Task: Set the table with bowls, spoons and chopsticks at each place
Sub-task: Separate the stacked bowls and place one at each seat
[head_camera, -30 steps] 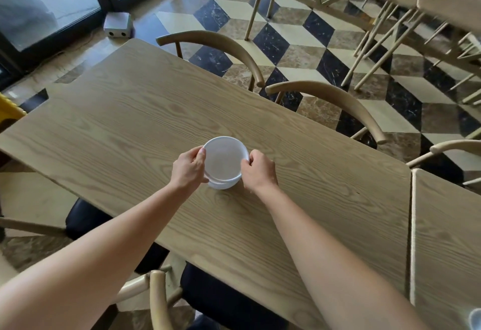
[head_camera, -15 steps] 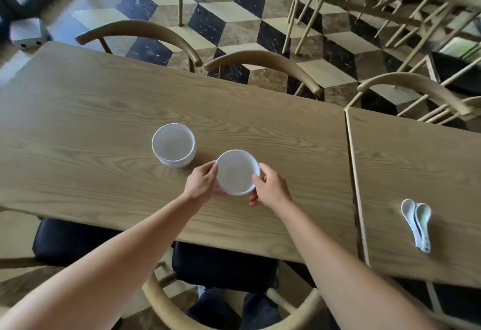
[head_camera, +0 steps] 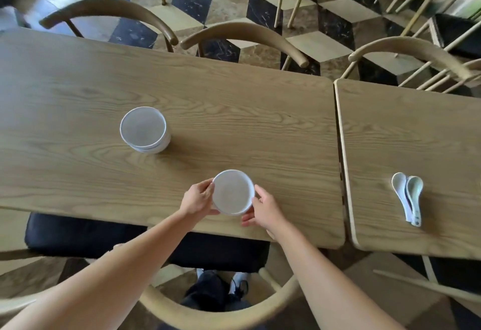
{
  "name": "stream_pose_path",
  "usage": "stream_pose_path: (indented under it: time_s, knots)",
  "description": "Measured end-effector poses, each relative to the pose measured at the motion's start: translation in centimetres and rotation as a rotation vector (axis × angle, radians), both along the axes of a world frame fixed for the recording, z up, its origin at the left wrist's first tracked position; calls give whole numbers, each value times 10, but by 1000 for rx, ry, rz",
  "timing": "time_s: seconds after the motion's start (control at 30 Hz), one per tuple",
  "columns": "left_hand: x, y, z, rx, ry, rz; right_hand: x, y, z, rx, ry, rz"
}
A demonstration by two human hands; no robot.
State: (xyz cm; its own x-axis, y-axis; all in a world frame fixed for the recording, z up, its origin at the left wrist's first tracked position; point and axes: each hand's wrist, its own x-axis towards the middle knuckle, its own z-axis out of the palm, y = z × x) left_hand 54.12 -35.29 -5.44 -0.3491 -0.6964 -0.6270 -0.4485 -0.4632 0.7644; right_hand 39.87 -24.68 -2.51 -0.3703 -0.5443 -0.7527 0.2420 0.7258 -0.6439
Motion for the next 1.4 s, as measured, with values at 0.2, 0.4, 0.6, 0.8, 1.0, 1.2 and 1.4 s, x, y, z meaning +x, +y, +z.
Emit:
stream_pose_path:
  time_s: [0.2, 0.4, 0.6, 0.8, 1.0, 1.2, 1.4]
  knots:
    - [8, 4, -9, 23, 12, 49, 4, 0, -5, -6, -64, -33]
    - [16, 3, -12, 26, 18, 70, 9, -4, -13, -10, -105, -74]
    - [18, 2, -14, 53, 6, 73, 9, -1, -14, -27, -64, -81]
    - [21, 4, -13, 80, -12, 67, 16, 1, -17, -49, -85, -149]
    - [25, -2, 7, -58, -203, -123, 9, 5, -13, -10, 0, -93]
    - [40, -12, 51, -440, -471, -294, -13, -1, 24, 60, 719, 228]
    - [59, -41, 91, -716, -676, -305, 1, -56, 74, -110, 924, 563]
